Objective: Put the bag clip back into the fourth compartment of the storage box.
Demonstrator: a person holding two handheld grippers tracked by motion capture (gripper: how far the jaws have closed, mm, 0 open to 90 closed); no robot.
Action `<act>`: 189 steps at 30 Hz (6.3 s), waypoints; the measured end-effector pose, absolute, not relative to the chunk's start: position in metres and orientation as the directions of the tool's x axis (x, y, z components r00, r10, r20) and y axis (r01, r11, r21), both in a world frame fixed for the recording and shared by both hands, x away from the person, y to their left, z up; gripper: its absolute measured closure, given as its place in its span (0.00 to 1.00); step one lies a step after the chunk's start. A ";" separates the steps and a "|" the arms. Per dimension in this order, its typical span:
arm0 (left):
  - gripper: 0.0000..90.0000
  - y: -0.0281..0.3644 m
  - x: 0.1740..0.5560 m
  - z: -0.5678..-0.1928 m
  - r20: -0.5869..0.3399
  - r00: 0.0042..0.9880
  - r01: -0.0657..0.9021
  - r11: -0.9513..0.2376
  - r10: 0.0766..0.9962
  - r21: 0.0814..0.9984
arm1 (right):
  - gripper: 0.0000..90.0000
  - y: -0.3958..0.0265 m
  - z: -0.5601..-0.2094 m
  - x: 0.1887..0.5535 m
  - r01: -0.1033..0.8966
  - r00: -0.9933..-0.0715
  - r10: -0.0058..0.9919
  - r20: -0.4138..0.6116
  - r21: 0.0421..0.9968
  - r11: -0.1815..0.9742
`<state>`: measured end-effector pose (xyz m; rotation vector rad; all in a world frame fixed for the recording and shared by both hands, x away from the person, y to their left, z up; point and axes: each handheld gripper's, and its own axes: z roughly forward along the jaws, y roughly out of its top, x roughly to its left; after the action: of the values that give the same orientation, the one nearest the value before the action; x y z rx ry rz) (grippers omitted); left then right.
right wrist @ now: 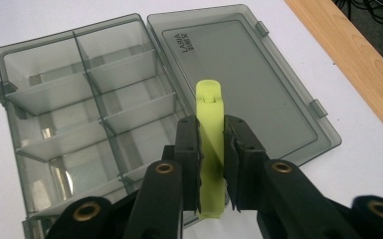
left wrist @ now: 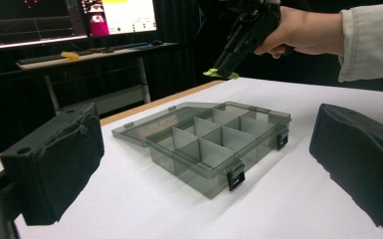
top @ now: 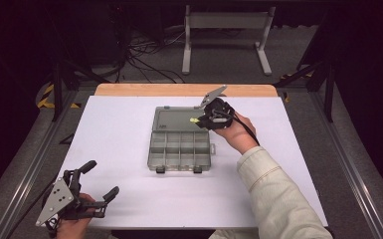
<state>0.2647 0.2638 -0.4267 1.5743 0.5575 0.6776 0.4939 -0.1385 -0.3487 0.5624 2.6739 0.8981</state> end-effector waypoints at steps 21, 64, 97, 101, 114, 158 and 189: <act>0.01 0.264 0.265 -0.427 0.103 0.709 -0.035 -0.111 0.698 0.993 | 0.87 -0.139 -0.381 0.491 0.323 -0.891 0.450 -0.049 0.629 0.707; 0.01 0.264 0.265 -0.426 0.103 0.708 -0.037 -0.109 0.699 0.993 | 0.86 -0.146 -0.400 0.485 0.388 -0.887 0.460 0.040 0.603 0.697; 0.01 0.264 0.265 -0.427 0.104 0.709 -0.036 -0.112 0.698 0.993 | 0.29 -0.159 -0.363 0.463 0.362 -0.856 0.517 -0.013 0.699 0.616; 0.01 0.263 0.265 -0.427 0.102 0.710 -0.034 -0.112 0.697 0.993 | 0.24 -0.168 -0.347 0.446 0.326 -0.855 0.517 -0.037 0.738 0.591; 0.01 0.264 0.265 -0.426 0.104 0.706 -0.036 -0.110 0.701 0.993 | 0.14 -0.200 -0.322 0.404 0.265 -0.829 0.554 -0.080 0.816 0.514; 0.01 0.265 0.264 -0.425 0.106 0.699 -0.043 -0.106 0.707 0.993 | 0.03 -0.289 -0.392 0.307 0.206 -0.739 0.672 -0.048 0.934 0.293; 0.01 0.266 0.266 -0.427 0.116 0.696 -0.044 -0.119 0.709 0.992 | 0.00 -0.289 -0.450 0.298 0.267 -0.703 0.711 -0.016 0.920 0.285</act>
<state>0.2661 0.2665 -0.4266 1.5720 0.5601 0.7014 0.2976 -0.2887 -0.4501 0.8774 2.1346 1.4024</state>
